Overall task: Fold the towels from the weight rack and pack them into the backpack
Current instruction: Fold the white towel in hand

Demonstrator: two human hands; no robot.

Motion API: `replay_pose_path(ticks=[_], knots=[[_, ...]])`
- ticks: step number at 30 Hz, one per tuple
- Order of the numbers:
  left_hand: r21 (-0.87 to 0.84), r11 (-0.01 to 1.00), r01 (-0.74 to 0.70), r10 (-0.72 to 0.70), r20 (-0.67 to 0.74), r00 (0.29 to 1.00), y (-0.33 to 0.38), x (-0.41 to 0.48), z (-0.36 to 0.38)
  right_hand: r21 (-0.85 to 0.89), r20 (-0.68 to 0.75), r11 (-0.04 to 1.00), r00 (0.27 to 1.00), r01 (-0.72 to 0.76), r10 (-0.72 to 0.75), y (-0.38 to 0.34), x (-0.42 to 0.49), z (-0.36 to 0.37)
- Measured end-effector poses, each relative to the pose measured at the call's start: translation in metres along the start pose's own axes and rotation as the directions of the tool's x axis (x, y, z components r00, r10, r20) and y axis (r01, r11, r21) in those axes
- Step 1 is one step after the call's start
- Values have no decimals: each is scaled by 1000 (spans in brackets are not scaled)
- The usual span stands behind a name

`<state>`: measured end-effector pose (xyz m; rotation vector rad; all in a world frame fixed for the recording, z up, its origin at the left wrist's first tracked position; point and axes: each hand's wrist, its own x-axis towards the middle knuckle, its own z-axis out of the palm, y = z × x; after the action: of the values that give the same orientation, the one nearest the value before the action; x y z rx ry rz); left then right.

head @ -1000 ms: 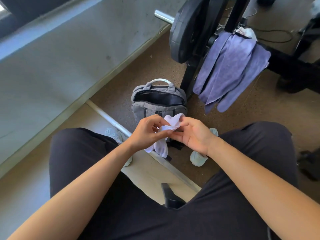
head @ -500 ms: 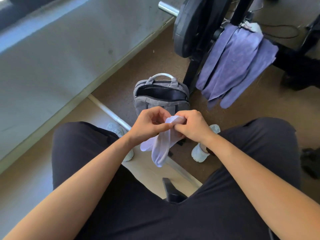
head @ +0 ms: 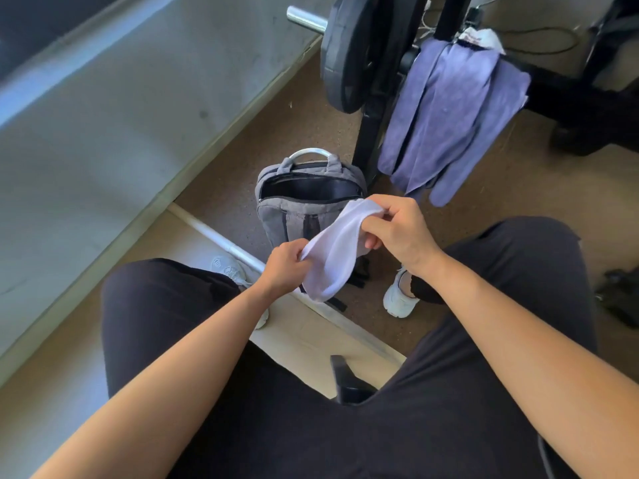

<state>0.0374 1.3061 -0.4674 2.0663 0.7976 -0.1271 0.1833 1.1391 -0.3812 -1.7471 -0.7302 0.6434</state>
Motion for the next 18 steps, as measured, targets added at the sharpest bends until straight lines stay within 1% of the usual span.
replay_pose_path(ticks=[3, 6, 8, 12, 15, 18], knots=[[59, 997, 54, -59, 74, 996, -8, 2, 5, 57, -67, 998, 998, 7, -3, -4, 1, -6], [157, 986, 57, -84, 171, 982, -22, 4, 9, 116, -173, 993, 985, 9, 12, -5, 4, -12], [152, 987, 59, -86, 181, 980, -26, 3, 10, 135, -217, 991, 976, 7, 22, -3, 6, -16], [94, 994, 61, -67, 69, 995, -20, 0, 7, 177, -248, 984, 966, -32, 76, 3, 9, -24], [-43, 995, 95, -96, -19, 995, -18, 0, 0, 191, -280, 981, 956, -32, 85, 6, 13, -34], [-190, 978, 85, -109, -117, 987, -15, 1, -10, 135, -299, 986, 944, -100, 136, 12, 15, -44]])
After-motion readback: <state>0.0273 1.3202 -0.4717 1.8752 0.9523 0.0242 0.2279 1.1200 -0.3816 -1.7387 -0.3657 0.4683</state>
